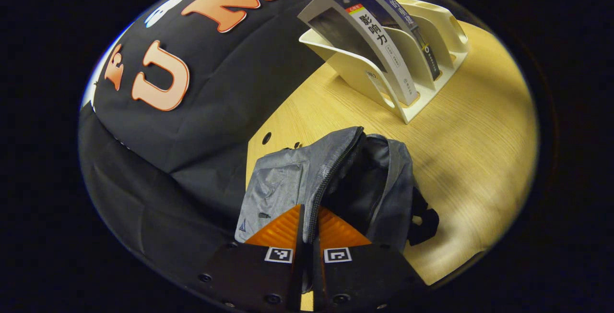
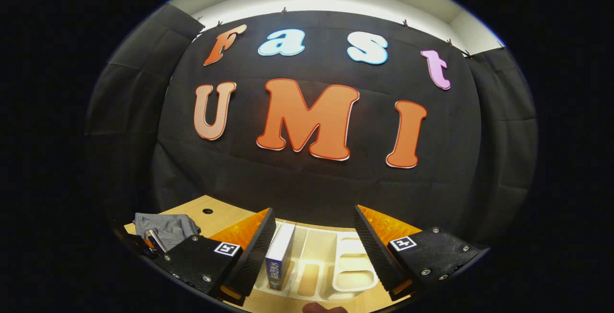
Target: Open the schoolbag, grab two books from the bookshelf and put them into the schoolbag.
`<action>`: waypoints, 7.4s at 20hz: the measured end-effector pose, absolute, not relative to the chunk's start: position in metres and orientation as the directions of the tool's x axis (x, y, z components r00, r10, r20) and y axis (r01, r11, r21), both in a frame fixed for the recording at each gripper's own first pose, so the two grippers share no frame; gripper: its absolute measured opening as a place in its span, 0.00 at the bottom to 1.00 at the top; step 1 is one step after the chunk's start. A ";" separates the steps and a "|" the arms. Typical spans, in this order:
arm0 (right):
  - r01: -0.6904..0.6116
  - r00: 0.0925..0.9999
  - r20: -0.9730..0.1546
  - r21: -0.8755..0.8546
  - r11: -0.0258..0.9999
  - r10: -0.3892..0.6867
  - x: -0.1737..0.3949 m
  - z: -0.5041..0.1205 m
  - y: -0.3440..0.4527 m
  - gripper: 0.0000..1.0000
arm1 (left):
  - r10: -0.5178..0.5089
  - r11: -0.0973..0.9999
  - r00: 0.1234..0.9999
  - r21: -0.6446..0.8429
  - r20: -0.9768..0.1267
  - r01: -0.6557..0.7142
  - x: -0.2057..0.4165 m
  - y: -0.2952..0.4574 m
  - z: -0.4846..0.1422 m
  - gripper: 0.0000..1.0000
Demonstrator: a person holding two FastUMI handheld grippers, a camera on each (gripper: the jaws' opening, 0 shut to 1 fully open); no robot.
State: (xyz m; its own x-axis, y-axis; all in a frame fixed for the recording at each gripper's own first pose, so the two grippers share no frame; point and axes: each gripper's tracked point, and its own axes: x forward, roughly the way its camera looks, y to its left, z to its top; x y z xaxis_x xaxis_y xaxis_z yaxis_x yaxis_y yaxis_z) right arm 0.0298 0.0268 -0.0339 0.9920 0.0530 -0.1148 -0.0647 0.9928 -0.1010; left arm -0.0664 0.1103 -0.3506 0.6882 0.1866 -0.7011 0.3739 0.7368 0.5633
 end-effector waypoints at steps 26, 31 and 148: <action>-0.175 0.670 -0.741 -0.085 0.981 0.055 0.093 -0.128 0.142 0.98 | -0.202 0.750 0.505 0.200 -0.839 0.631 -0.007 0.166 -0.213 0.06; -0.148 0.516 -0.855 -0.018 0.989 0.061 0.106 -0.165 0.136 0.95 | -0.166 0.743 0.490 0.218 -0.856 0.632 0.003 0.165 -0.207 0.06; -0.083 0.363 -0.887 0.275 0.958 0.286 0.062 -0.166 0.066 0.90 | -0.121 0.943 0.545 0.075 -0.830 0.324 0.009 0.124 -0.236 0.06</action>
